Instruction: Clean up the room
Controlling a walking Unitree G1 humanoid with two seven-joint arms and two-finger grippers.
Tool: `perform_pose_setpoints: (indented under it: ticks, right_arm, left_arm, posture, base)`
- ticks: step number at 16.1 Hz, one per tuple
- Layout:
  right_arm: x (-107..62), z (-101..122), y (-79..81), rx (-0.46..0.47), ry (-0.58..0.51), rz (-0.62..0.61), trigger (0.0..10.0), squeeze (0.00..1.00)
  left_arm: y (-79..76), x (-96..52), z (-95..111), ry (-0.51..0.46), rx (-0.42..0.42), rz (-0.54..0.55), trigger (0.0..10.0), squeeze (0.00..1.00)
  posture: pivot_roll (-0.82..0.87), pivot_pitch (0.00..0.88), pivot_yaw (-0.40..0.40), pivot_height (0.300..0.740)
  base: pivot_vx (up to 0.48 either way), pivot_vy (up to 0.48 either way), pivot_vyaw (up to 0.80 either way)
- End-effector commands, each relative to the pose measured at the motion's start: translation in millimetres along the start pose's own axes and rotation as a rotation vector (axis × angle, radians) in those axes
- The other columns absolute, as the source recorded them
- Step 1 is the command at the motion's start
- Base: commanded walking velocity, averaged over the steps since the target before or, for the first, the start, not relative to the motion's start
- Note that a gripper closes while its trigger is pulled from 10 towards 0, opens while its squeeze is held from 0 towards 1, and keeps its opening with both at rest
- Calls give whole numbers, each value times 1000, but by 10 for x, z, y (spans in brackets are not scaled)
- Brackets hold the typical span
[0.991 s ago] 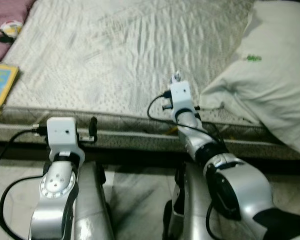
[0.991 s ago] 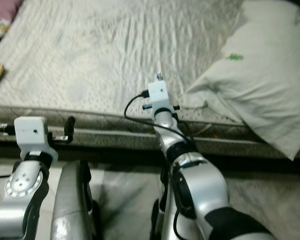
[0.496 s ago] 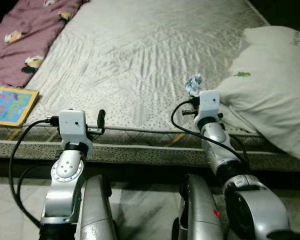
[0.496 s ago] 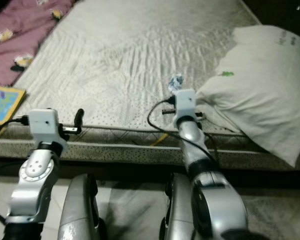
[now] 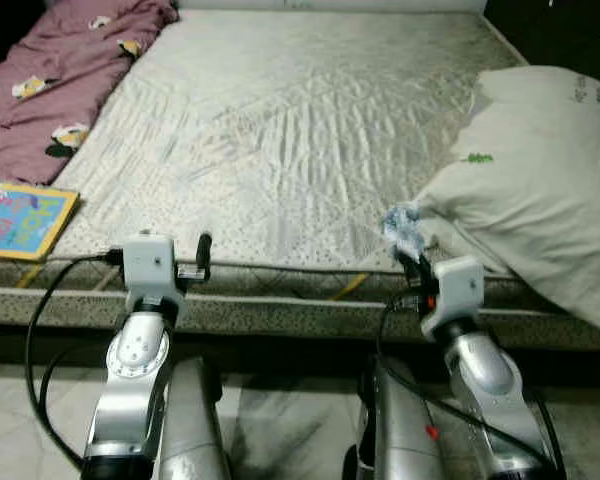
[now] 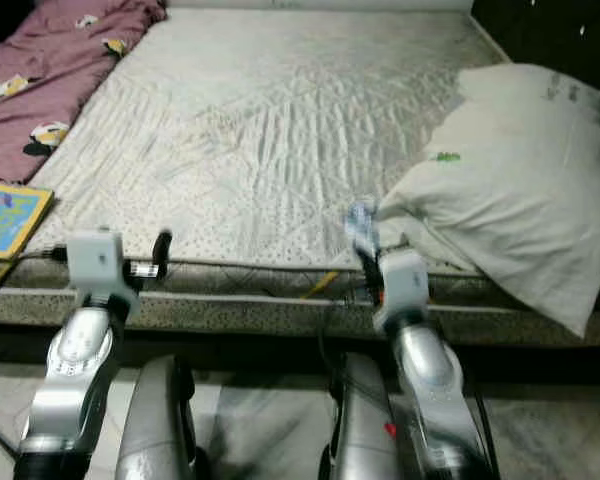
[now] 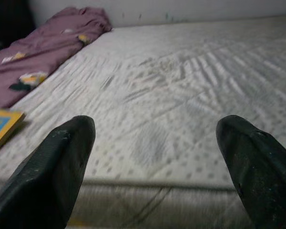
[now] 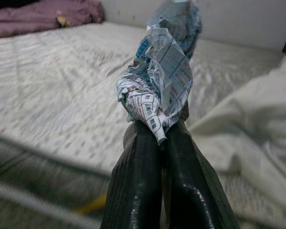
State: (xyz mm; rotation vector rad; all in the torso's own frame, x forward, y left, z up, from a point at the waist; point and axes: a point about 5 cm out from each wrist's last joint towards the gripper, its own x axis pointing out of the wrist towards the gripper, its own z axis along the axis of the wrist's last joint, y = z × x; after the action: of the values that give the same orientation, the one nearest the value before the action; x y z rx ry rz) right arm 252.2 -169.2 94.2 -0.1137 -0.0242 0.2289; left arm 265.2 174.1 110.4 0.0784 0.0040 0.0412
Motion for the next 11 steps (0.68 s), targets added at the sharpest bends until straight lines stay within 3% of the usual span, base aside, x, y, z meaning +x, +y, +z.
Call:
perform_pose_setpoints:
  ticks: [1,2,4,5,8,11]
  right_arm:
    - [-9,80,17,-1,-12,7,0,0]
    - [-67,89,47,22,5,11,0,0]
    - [-59,128,60,32,10,-7,5059,0]
    - [-12,124,84,64,24,-21,10000,0]
    - [26,223,119,80,3,-32,10000,0]
    - [89,254,91,87,-4,-55,10000,0]
  left_arm:
    - [3,-33,30,-20,1,3,10000,0]
    - [3,-104,2,-11,-2,1,10000,0]
    - [22,-164,-57,15,-4,11,10000,0]
    - [32,-172,-70,24,-9,14,10000,0]
    - [38,-188,-66,23,-10,9,10000,0]
    - [-8,-100,-3,-3,-19,3,10000,0]
  posture:
    - [9,0,-11,509]
    - [12,0,-20,509]
    - [25,0,-19,509]
    - [23,0,-10,509]
    - [7,0,2,509]
    - [6,0,-2,540]
  base:
    - [0,0,0]
    - [0,0,0]
    - [0,0,0]
    - [0,0,0]
    - [0,0,0]
    - [0,0,0]
